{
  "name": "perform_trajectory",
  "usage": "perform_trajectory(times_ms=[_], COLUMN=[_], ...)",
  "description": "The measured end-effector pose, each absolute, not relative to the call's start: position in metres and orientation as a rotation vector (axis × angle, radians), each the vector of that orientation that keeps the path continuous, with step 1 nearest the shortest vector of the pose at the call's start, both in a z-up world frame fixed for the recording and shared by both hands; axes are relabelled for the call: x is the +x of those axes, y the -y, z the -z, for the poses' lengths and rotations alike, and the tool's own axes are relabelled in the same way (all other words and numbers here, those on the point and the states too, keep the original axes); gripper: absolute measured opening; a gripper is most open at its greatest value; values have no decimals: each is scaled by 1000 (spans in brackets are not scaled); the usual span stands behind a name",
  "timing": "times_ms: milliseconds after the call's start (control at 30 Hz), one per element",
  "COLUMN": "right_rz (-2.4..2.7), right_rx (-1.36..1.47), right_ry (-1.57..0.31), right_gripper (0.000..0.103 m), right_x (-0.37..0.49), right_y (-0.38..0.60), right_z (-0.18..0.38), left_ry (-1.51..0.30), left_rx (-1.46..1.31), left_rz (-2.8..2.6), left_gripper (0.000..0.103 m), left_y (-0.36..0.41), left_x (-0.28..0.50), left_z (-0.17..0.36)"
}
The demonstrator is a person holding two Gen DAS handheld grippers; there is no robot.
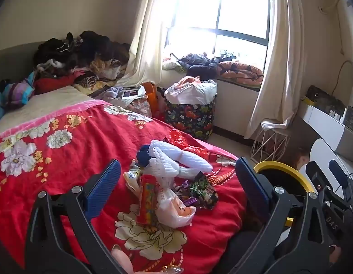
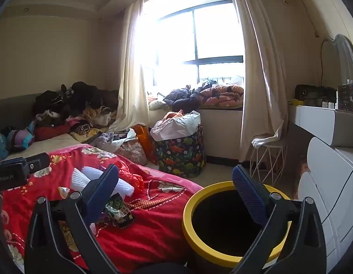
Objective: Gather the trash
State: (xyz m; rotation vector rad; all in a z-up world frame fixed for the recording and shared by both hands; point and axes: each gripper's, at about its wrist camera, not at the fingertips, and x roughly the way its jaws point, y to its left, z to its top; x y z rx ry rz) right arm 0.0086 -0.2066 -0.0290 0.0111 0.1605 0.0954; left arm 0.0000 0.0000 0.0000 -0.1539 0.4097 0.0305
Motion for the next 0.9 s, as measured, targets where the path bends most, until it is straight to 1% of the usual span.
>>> perform_trajectory(times_ms=[900], right_rz=[-84], right_rx=[19], right_ry=[-159], right_gripper=[97], right_x=[7], right_y=[210], right_z=[26], left_ry=[-391], left_rx=[-145], left_rz=[-15], left_gripper=[92], left_y=[9], left_x=[-3], left_z=[-6])
